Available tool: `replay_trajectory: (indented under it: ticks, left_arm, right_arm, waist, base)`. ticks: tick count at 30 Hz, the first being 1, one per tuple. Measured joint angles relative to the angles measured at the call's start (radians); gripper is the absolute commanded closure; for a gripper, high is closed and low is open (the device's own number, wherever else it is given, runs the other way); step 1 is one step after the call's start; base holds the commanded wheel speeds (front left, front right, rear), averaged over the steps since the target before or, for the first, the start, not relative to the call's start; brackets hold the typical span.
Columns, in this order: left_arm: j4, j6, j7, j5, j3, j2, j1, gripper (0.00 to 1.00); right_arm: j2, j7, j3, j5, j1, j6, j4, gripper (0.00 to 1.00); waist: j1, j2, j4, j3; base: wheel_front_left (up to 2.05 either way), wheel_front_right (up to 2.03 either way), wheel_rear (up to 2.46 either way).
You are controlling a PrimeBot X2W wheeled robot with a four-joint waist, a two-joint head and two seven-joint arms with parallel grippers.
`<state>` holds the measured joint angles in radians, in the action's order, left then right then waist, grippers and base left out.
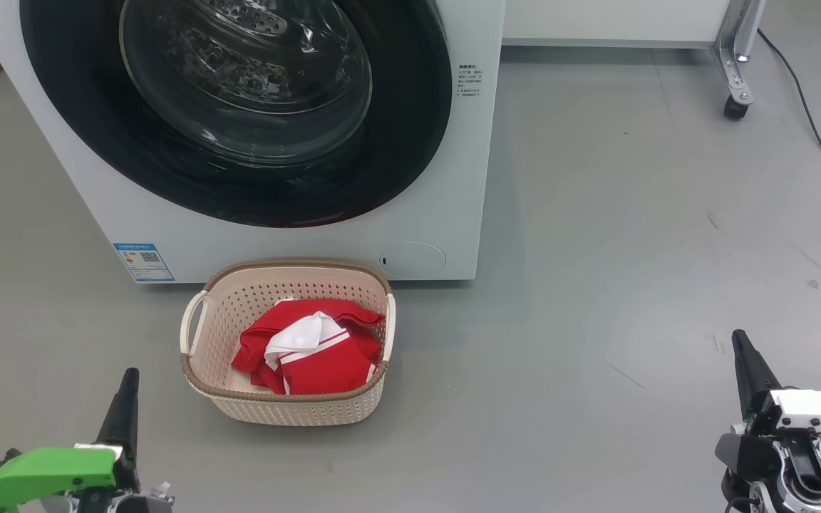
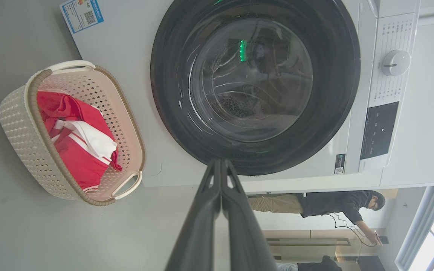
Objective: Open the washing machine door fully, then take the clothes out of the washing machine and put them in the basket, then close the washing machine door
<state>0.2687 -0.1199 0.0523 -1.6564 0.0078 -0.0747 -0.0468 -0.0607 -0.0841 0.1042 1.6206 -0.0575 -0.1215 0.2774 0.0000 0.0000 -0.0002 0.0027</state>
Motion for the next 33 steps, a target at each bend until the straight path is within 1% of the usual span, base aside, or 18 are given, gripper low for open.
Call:
replay_trajectory:
  ticks: [33]
  left_arm:
    - [0.008, 0.0, 0.001, 0.0, 0.004, 0.0, -0.005, 1.0]
  right_arm:
    - [0.001, 0.0, 0.003, 0.0, 0.0, 0.0, 0.003, 1.0]
  waist:
    - [0.0, 0.0, 0.0, 0.0]
  base:
    - [0.0, 0.0, 0.0]
